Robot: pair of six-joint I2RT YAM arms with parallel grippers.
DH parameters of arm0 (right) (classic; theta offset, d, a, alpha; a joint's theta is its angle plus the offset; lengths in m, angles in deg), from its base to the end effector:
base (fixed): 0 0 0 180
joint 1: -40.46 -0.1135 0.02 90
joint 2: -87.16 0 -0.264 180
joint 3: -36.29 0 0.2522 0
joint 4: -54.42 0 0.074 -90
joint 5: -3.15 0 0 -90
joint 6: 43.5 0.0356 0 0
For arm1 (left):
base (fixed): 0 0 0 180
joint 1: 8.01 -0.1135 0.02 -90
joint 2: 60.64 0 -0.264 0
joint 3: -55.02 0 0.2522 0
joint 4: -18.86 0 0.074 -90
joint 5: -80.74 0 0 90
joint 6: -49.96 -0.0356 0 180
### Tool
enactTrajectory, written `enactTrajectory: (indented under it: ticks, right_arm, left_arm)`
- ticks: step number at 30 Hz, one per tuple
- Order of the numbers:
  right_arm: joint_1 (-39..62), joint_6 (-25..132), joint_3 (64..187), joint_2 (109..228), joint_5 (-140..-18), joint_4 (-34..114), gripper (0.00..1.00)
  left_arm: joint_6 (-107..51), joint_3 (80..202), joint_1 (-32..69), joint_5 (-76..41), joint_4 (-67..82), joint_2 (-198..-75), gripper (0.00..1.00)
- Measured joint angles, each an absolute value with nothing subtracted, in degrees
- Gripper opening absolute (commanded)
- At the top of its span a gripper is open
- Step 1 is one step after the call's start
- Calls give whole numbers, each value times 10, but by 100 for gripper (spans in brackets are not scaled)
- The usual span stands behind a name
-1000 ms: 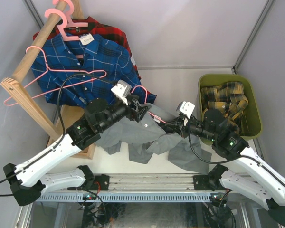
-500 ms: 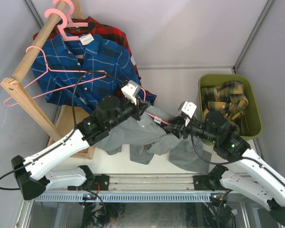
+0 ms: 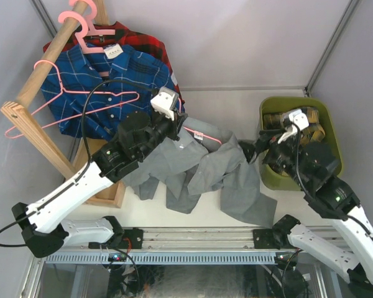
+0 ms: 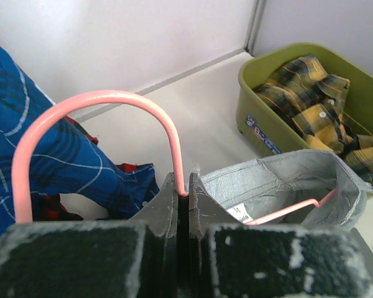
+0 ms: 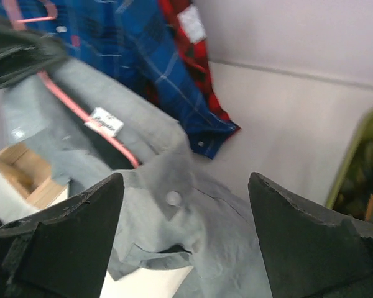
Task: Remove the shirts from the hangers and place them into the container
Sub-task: Remove the shirt from the hanger.
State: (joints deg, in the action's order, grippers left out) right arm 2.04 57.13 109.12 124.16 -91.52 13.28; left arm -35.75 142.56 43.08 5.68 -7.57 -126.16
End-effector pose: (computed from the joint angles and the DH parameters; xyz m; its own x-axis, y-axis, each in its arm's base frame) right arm 0.0979 0.0739 0.4099 -0.1738 0.0968 -0.9800 -0.5329 0.8276 0.1763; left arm 0.1657 -0.1907 0.4400 -0.0923 -0.0007 -0.9957 0.5851 0.8091 -0.0548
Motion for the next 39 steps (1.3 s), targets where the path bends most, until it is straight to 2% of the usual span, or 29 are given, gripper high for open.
enactTrajectory:
  ticks: [5,8,16,17,19,23,30,32,35,36,38,39]
  right_arm:
    - [104,647,1112,1311,-889,78,77]
    - [116,674,1101,1350,-851,65,63]
    - [154,690,1084,1357,-805,69,47]
    - [166,687,1076,1350,-793,76,48]
    - [191,678,1055,1334,-755,93,61]
    - [221,641,1032,1326,-671,107,61]
    - [224,615,1014,1326,-622,130,61]
    - [224,612,1013,1328,-621,132,0]
    - [224,540,1013,1327,-625,135,0]
    - [225,516,1013,1326,-632,137,3]
    - [225,485,1013,1323,-636,140,20]
    - [225,473,1013,1322,-638,140,20]
  left_arm:
    - [-359,1463,431,87,-95,-1289,0]
    - [-359,1481,431,100,-104,-1308,0]
    - [-350,1512,431,126,-136,-1338,0]
    - [-349,1515,431,126,-138,-1339,0]
    - [-346,1518,431,126,-140,-1339,0]
    - [-335,1523,431,116,-150,-1339,0]
    - [-319,1534,431,93,-169,-1339,0]
    - [-317,1543,431,92,-178,-1339,0]
    - [-321,1560,431,98,-188,-1338,0]
    - [-321,1562,429,101,-188,-1337,0]
    - [-318,1563,427,102,-188,-1333,0]
    - [-317,1563,428,103,-188,-1332,0]
